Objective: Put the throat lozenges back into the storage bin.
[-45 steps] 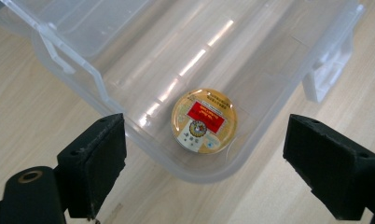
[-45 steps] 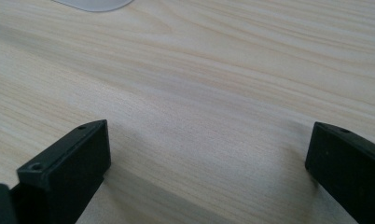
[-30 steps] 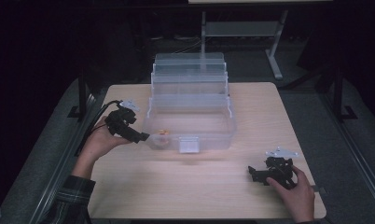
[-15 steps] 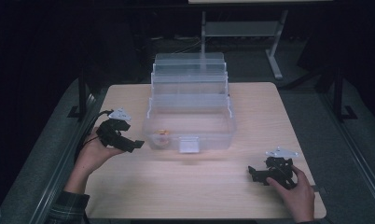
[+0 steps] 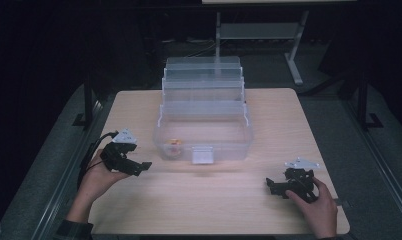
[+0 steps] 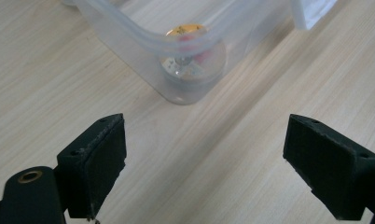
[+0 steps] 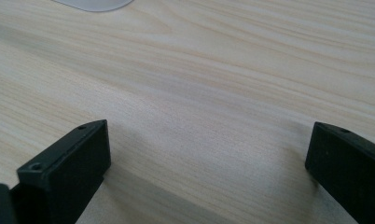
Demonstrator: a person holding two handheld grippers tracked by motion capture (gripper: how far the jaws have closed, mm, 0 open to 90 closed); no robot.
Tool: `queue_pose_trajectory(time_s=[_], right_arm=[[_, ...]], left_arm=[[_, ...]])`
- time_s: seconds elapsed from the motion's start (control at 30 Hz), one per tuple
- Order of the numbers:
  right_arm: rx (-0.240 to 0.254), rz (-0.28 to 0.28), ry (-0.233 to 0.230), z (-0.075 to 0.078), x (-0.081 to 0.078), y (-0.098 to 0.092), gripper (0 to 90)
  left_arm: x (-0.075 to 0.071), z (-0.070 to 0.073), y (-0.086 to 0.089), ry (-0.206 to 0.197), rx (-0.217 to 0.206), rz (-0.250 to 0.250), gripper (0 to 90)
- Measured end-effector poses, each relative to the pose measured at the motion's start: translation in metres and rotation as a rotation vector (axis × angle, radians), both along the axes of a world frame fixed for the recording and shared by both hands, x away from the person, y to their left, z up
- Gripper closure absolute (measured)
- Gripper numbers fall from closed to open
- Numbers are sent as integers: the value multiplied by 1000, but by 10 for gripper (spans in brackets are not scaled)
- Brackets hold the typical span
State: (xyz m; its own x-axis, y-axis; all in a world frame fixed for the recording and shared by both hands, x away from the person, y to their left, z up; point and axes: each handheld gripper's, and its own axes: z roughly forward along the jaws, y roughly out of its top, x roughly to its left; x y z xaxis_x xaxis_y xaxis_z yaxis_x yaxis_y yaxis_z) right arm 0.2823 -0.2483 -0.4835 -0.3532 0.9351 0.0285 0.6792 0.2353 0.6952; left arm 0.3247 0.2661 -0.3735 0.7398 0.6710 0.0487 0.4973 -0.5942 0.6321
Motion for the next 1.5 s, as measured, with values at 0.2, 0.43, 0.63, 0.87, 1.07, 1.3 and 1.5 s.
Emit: queue_pose_trajectory(time_s=[0.2, 0.43, 0.63, 0.87, 1.07, 1.3, 1.5], right_arm=[[0, 0, 0, 0, 0, 0, 0], [0, 0, 0, 0, 0, 0, 0], [0, 0, 0, 0, 0, 0, 0], [0, 0, 0, 0, 0, 0, 0], [0, 0, 0, 0, 0, 0, 0], [0, 0, 0, 0, 0, 0, 0], [0, 0, 0, 0, 0, 0, 0]], left_arm=[[-12, -11, 7, -22, -20, 11, 126], [-23, -21, 13, -30, -33, 26, 128], [-34, -32, 20, -54, -53, 47, 128], [-46, -46, 27, -73, -60, 65, 128], [-54, -57, 32, -78, -50, 78, 128], [-63, -67, 39, -76, -50, 100, 127], [-71, -80, 47, -61, -43, 122, 124]])
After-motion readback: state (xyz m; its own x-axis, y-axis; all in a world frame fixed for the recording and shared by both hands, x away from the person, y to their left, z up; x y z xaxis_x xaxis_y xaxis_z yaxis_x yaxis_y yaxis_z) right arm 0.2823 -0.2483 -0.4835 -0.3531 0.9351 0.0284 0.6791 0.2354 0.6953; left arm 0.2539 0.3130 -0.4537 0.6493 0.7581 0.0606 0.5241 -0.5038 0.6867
